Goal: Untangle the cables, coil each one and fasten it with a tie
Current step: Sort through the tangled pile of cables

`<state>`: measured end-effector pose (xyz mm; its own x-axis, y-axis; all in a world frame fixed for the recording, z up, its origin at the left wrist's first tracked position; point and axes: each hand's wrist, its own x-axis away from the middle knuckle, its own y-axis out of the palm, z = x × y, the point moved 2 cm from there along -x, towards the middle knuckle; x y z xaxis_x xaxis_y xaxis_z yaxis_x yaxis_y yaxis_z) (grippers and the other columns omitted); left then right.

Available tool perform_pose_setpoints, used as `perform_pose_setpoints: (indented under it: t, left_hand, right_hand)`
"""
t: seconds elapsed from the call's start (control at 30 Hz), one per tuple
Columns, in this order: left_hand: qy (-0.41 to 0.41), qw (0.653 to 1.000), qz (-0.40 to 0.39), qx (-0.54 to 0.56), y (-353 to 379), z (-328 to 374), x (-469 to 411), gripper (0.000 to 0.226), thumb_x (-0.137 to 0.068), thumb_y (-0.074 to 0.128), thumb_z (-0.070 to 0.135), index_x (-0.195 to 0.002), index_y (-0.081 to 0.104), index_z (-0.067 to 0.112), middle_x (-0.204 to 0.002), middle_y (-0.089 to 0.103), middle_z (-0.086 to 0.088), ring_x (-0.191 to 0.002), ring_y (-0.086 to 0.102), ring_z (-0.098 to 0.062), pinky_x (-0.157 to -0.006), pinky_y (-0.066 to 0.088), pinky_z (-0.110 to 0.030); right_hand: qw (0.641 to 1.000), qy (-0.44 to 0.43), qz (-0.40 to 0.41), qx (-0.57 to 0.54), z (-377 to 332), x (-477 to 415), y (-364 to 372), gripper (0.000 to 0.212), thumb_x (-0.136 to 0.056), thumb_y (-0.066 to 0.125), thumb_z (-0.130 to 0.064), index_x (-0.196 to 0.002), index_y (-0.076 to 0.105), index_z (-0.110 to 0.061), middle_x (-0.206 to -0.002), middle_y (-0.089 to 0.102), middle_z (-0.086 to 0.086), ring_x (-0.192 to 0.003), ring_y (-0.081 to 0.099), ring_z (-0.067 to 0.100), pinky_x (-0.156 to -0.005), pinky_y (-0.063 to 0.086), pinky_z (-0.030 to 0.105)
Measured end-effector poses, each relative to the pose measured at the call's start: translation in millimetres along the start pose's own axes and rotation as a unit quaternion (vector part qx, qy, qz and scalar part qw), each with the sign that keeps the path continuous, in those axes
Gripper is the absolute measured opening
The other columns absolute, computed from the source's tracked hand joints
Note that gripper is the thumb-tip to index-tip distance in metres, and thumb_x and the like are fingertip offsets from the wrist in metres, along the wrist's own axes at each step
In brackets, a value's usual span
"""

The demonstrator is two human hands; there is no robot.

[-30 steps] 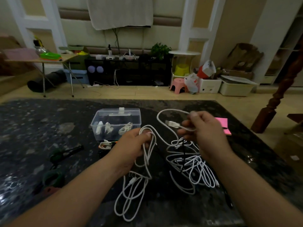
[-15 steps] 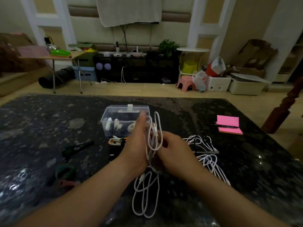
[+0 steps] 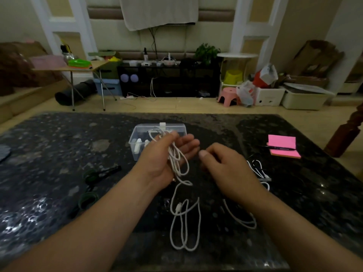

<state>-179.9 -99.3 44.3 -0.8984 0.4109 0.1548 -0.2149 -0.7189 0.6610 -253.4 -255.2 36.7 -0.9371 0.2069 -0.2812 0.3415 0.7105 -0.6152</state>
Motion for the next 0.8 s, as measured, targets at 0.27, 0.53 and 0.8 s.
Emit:
perform_pose_setpoints:
  t: [0.27,0.53,0.8]
  left_hand:
    - [-0.057,0.991,-0.102,0.059,-4,10,4,0.027,-0.109,0.051,0.03,-0.089,0.061,0.016,-0.061,0.042,0.008,-0.04,0.039,-0.003,-0.04,0.037,-0.013]
    - [0.012,0.895,-0.103,-0.434,-17,4,5,0.026,-0.093,0.079,0.029,-0.099,0.058,0.014,-0.074,0.06,0.003,-0.059,0.057,-0.009,-0.055,0.051,-0.024]
    - [0.054,0.787,-0.233,-0.569,-14,-23,2,0.032,-0.091,0.081,0.016,-0.115,0.068,0.032,-0.109,0.076,0.013,-0.107,0.072,-0.007,-0.1,0.057,-0.036]
  right_hand:
    - [0.949,-0.045,-0.308,-0.038,11,18,44,0.056,-0.088,0.081,-0.05,-0.139,0.06,-0.041,-0.129,0.07,-0.022,-0.114,0.065,-0.007,-0.106,0.051,0.025]
    - [0.999,0.013,-0.047,0.001,24,-18,19,0.012,-0.094,0.076,-0.028,-0.084,0.072,-0.022,-0.074,0.071,-0.003,-0.068,0.065,0.005,-0.065,0.048,0.027]
    - [0.963,0.121,-0.11,-0.214,19,-17,19,0.011,-0.087,0.085,-0.019,-0.09,0.076,-0.013,-0.086,0.08,0.012,-0.079,0.077,0.026,-0.078,0.064,0.047]
